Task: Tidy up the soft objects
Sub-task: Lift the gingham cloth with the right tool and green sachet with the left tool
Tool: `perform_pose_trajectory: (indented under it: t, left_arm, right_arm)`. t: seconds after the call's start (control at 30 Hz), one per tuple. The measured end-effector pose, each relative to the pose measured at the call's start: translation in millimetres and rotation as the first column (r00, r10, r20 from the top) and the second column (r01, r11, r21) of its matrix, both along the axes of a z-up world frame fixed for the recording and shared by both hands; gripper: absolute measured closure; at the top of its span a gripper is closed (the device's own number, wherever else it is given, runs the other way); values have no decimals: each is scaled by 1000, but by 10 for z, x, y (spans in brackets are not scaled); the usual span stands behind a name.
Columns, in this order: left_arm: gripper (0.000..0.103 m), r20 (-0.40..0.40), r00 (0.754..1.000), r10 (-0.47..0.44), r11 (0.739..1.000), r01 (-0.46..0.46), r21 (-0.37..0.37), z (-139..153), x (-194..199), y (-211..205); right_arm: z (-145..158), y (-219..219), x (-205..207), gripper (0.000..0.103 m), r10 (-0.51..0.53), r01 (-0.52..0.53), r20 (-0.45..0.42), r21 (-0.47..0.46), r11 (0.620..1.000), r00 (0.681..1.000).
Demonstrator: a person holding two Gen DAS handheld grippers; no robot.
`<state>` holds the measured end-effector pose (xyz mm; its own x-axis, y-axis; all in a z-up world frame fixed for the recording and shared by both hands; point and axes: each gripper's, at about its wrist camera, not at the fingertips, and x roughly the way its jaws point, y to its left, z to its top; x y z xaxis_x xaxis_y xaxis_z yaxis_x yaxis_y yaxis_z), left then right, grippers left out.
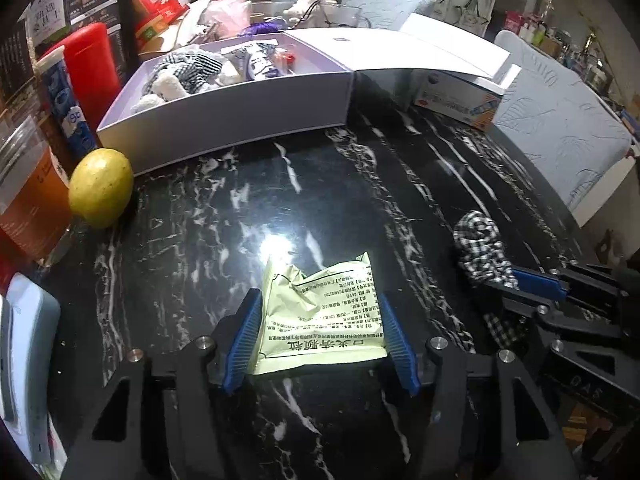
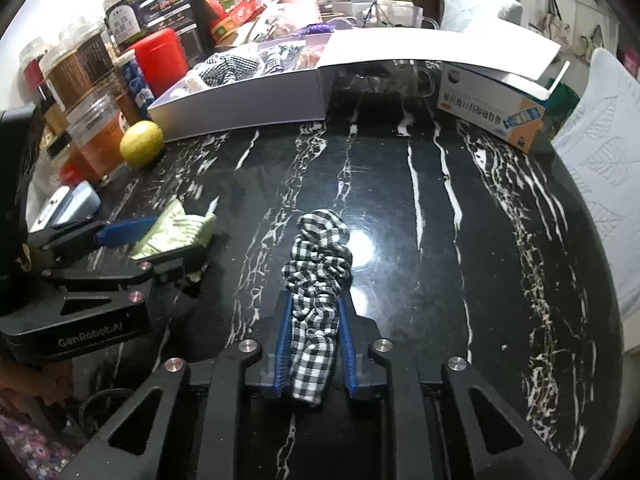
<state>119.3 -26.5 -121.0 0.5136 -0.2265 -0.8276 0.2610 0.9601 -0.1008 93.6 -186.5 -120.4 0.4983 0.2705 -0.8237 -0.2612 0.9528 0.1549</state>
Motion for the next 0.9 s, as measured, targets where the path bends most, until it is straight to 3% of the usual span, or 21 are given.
perform_pose_trajectory:
  t: [0.33, 0.9]
  left_arm:
    - [45, 31, 999, -12, 1000, 12, -28, 143, -87, 11]
    - [45, 170, 985, 20, 996, -4, -92, 722, -97, 168]
  right_arm:
    - [43, -61, -94, 83, -16, 19, -24, 122, 992, 1000]
    - [491, -94, -116, 82, -1, -16, 90, 192, 981, 996]
